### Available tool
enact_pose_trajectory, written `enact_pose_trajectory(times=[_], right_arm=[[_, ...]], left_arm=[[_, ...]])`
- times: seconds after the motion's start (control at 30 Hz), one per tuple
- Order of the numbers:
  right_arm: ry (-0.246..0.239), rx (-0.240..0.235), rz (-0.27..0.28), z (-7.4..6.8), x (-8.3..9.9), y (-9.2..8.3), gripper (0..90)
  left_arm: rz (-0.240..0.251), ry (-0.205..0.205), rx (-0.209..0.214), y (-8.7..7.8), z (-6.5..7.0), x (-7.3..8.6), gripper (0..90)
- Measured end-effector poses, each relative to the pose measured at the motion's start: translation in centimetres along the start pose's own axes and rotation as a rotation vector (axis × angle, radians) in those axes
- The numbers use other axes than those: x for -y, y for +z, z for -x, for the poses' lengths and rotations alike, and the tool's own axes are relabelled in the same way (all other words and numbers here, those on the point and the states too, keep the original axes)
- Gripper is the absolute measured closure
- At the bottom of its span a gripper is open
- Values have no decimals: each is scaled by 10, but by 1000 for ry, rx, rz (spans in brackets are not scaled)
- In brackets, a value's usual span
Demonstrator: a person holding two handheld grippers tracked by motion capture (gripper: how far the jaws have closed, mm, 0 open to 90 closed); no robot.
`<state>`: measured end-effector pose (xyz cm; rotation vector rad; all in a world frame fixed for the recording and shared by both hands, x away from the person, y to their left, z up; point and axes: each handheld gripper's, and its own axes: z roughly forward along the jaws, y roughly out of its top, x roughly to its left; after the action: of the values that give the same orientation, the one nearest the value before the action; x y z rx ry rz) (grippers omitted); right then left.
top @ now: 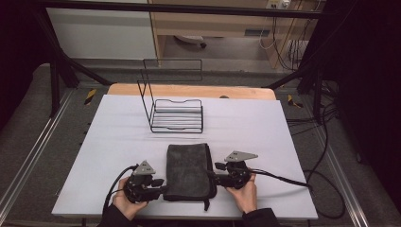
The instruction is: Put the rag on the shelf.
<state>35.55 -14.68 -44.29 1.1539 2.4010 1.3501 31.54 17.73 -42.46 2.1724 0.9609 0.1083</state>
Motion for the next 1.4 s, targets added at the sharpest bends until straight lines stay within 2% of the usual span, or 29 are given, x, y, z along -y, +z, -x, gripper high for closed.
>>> enact_pose_trajectory(times=[0.1,0.13,0.17,0.2,0.33,0.47,0.57,0.7,0.8,1.07,1.3,1.4], right_arm=[[-2,-2,4,3,-1,-3,384],[-5,12,16,5,-1,-5,304],[-5,12,16,5,-1,-5,304],[-2,11,17,5,-2,-6,264],[8,-22,41,11,-3,-9,143],[6,-26,31,17,-2,-11,82],[3,-34,35,18,-3,-12,64],[5,-31,32,18,-3,-12,37],[1,-22,25,19,-3,-11,24],[-6,-10,22,19,-3,-12,14],[-6,-7,20,19,-3,-12,12],[-6,-5,20,19,-3,-13,13]], left_arm=[[17,-4,-5,-3,-5,-2,533],[19,-2,-4,-3,-7,-4,486],[21,0,0,-4,-9,-5,486],[20,0,2,-3,-11,-7,458],[27,17,-19,-4,-18,-13,368],[38,17,-17,-5,-25,-21,274],[39,22,-25,-5,-30,-26,190],[39,20,-43,-2,-36,-32,132],[31,3,-49,2,-40,-37,94],[38,-11,-84,12,-51,-56,78],[51,-3,-123,21,-55,-68,89],[65,-17,-107,26,-59,-72,98]])
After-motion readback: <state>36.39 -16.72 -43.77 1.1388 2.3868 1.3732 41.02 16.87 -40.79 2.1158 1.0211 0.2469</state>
